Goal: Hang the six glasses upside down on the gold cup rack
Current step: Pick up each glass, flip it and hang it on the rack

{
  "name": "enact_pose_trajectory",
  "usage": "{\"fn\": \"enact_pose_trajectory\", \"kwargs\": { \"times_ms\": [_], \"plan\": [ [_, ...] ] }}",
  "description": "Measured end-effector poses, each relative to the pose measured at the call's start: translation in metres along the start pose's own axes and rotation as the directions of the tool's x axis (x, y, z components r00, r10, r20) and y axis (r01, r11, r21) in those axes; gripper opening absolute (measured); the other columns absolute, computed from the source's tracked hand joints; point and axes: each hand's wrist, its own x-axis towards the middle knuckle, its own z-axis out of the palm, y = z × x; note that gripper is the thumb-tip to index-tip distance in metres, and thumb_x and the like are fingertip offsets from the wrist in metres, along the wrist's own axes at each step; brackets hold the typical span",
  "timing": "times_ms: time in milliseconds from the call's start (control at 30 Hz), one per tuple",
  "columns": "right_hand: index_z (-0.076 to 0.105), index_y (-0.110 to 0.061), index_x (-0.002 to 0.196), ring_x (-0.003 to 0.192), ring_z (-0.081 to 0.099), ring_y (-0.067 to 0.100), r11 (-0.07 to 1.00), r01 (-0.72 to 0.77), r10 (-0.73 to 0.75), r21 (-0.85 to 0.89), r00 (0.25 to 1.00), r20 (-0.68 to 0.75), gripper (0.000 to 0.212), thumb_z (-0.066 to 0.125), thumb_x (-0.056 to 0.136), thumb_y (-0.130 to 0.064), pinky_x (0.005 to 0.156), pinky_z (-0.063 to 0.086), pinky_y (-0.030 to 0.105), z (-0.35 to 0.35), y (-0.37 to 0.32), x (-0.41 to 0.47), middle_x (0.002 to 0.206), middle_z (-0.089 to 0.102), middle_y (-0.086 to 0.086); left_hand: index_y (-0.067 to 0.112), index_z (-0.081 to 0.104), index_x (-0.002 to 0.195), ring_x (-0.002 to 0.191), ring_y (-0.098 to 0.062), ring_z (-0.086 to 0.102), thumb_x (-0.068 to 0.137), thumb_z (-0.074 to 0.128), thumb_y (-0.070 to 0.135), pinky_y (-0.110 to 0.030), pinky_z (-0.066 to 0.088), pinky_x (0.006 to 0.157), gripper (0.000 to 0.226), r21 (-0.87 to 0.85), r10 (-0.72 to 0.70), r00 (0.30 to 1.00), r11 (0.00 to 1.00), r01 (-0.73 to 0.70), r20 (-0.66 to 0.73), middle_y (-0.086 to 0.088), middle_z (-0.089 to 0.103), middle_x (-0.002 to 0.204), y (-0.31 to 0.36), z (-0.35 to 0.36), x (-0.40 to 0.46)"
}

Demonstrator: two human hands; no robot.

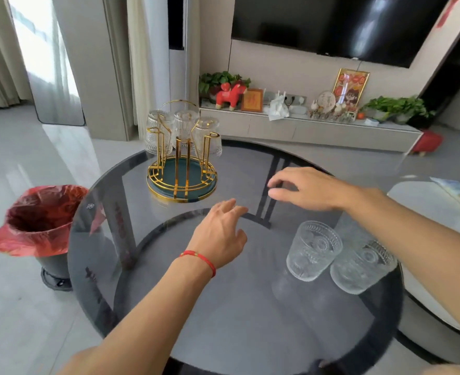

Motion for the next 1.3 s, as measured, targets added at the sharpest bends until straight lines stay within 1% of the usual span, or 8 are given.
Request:
{"fn": "enact_pose_trajectory", "kwargs": {
  "times_ms": [133, 367, 633, 700, 800, 867, 1100, 1300],
  "plan": [
    [0.053, -0.042, 0.137, 0.127, 0.05, 0.009, 0.995, 0.022, 0.002, -0.094, 0.968, 0.249, 0.077, 0.053, 0.074, -0.086, 0.105, 0.045, 0.04, 0.017, -0.007, -0.063, 0.137, 0.056, -0.018, 0.021, 0.052, 0.142, 0.138, -0.03, 0.042, 0.087, 0.062, 0.019, -0.04, 0.04, 0.109, 0.056, 0.069, 0.071, 0.995, 0.995, -0.075, 0.066, -0.007, 0.048, 0.15, 0.01, 0.012, -0.021],
    [0.047, -0.032, 0.134, 0.101, 0.06, 0.026, 0.922, -0.013, 0.103, -0.387, 0.972, 0.212, 0.074, 0.063, 0.071, -0.068, 0.073, 0.046, 0.042, 0.035, -0.006, -0.078, 0.112, 0.056, -0.003, 0.026, 0.053, 0.141, 0.136, -0.031, 0.047, 0.088, 0.064, 0.021, -0.037, 0.042, 0.108, 0.054, -0.004, 0.001, 0.994, 1.0, -0.001, 0.106, -0.009, 0.041, 0.156, 0.023, 0.021, -0.035],
    [0.064, -0.045, 0.109, 0.086, 0.063, 0.002, 0.96, -0.173, 0.186, 0.22, 0.982, -0.041, 0.061, 0.079, 0.059, -0.075, 0.068, 0.046, 0.024, 0.038, -0.015, -0.071, 0.093, 0.063, -0.019, 0.02, 0.055, 0.135, 0.122, -0.028, 0.059, 0.099, 0.05, 0.045, -0.046, 0.05, 0.103, 0.044, -0.33, -0.12, 0.99, 0.934, 0.138, 0.073, -0.011, 0.061, 0.135, 0.033, 0.006, -0.036],
    [0.065, -0.044, 0.105, 0.083, 0.065, 0.0, 0.883, -0.158, 0.23, 0.441, 0.967, -0.114, 0.06, 0.08, 0.058, -0.077, 0.068, 0.05, 0.024, 0.042, -0.024, -0.065, 0.096, 0.069, -0.013, 0.023, 0.053, 0.133, 0.11, -0.027, 0.067, 0.1, 0.047, 0.048, -0.044, 0.056, 0.095, 0.042, -0.547, -0.205, 0.965, 0.795, 0.261, 0.161, -0.011, 0.061, 0.131, 0.035, 0.0, -0.033],
    [0.065, -0.038, 0.111, 0.095, 0.072, 0.019, 0.718, -0.08, 0.249, 0.691, 0.957, -0.147, 0.062, 0.086, 0.061, -0.067, 0.086, 0.061, 0.048, 0.057, -0.033, -0.056, 0.112, 0.072, 0.002, 0.016, 0.05, 0.134, 0.094, -0.031, 0.076, 0.096, 0.063, 0.036, -0.038, 0.063, 0.08, 0.044, -0.863, -0.27, 0.885, 0.244, 0.443, 0.378, -0.012, 0.06, 0.128, 0.032, -0.012, -0.026],
    [0.059, -0.036, 0.114, 0.103, 0.073, 0.025, 0.653, -0.047, 0.222, 0.756, 0.966, -0.132, 0.065, 0.09, 0.062, -0.06, 0.092, 0.06, 0.053, 0.067, -0.04, -0.048, 0.118, 0.071, 0.003, 0.014, 0.043, 0.141, 0.096, -0.035, 0.075, 0.088, 0.074, 0.035, -0.046, 0.062, 0.081, 0.065, -0.903, -0.343, 0.861, 0.072, 0.424, 0.376, -0.015, 0.066, 0.124, 0.023, -0.02, -0.019],
    [0.036, -0.043, 0.145, 0.107, 0.058, 0.005, 0.855, -0.045, 0.118, 0.517, 0.987, -0.108, 0.101, 0.084, 0.059, -0.065, 0.073, 0.043, 0.012, 0.081, -0.079, 0.007, 0.126, 0.054, -0.014, 0.03, 0.047, 0.139, 0.095, -0.019, 0.075, 0.065, 0.092, 0.028, -0.037, 0.063, 0.079, 0.087, -0.877, -0.425, 0.904, 0.419, 0.234, 0.038, -0.01, 0.071, 0.113, -0.008, -0.036, -0.005],
    [0.048, -0.034, 0.136, 0.102, 0.058, 0.008, 0.842, 0.011, 0.172, 0.54, 0.942, -0.287, 0.087, 0.086, 0.063, -0.061, 0.07, 0.042, 0.013, 0.074, -0.091, 0.043, 0.114, 0.059, -0.017, 0.031, 0.062, 0.123, 0.107, -0.017, 0.07, 0.095, 0.058, 0.045, -0.038, 0.058, 0.09, 0.032, -0.811, -0.367, 0.923, 0.571, 0.128, -0.113, 0.003, 0.073, 0.113, -0.036, -0.052, 0.012]
  ]
}}
